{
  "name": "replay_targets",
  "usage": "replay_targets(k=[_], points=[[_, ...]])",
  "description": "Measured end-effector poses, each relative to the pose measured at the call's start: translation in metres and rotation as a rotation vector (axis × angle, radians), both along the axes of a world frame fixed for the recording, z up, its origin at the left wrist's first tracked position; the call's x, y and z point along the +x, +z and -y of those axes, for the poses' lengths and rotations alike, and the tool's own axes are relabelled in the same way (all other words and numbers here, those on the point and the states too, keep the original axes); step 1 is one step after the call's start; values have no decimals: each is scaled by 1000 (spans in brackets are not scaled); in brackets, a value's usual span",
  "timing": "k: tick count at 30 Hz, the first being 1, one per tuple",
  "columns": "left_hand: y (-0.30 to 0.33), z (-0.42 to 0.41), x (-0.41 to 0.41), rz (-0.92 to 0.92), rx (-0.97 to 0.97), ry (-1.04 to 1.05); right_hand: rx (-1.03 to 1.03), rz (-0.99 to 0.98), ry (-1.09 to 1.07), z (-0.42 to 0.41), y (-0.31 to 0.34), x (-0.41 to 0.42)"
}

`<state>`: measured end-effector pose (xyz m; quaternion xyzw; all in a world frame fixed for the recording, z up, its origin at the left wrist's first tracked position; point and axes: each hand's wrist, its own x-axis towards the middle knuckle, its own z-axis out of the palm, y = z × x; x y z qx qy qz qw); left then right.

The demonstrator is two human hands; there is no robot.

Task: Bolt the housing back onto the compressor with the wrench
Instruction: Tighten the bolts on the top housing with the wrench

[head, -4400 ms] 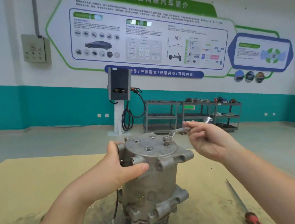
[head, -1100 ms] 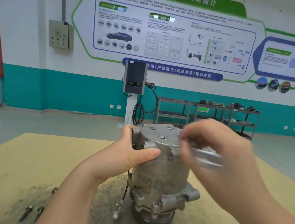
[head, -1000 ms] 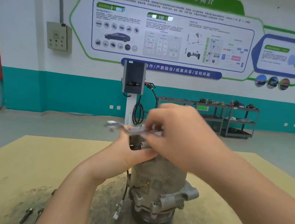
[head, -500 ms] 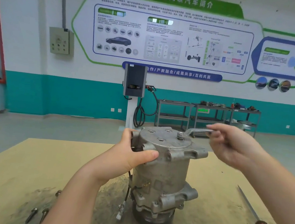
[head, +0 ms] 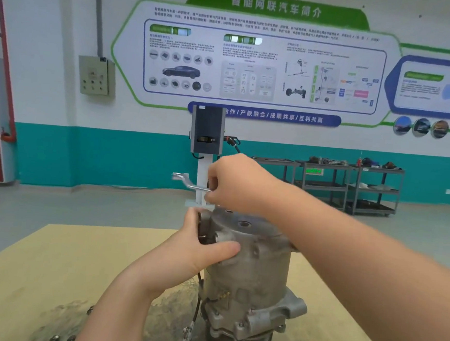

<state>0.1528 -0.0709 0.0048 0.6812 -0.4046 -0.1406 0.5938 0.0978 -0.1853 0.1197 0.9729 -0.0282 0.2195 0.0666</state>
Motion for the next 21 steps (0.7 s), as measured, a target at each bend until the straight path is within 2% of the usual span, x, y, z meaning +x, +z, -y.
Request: replay_targets(k=[2, 3, 4, 5, 6, 8, 9, 11, 13, 15, 16, 18, 19, 21], points=[[0, -1, 0, -11, 13, -9, 208, -124, -129, 27, 9, 14], [1, -1, 0, -10, 11, -13, 385, -175, -193, 43, 11, 15], [2, -1, 0, -7, 11, -17, 673, -199, -222, 61, 9, 11], [2, -1, -1, -9, 14, -21, 1046, -178, -210, 77, 4, 4], [2, -1, -1, -13, 15, -24, 1389, -126, -172, 90, -4, -7], [2, -1, -1, -18, 14, -32, 1936, 69, -29, 107, -24, -32], [2, -1, -1, -21, 11, -38, 2126, 201, 60, 111, -35, -45], [2, 0, -1, -22, 11, -44, 2265, 481, 325, 111, -58, -73], [3, 0, -1, -11, 21, -40, 2065, 700, 501, 95, -76, -98], [2, 0, 1, -16, 17, -34, 1602, 822, 548, 67, -89, -113], [1, 0, 3, -16, 8, -37, 1277, 850, 531, 52, -91, -117], [3, -1, -1, -10, -7, -55, 649, 744, 480, 28, -86, -116], [4, -1, -3, 5, -12, -57, 466, 628, 470, 19, -78, -111], [2, 1, -2, 44, -7, -47, 322, 376, 398, 2, -53, -89]])
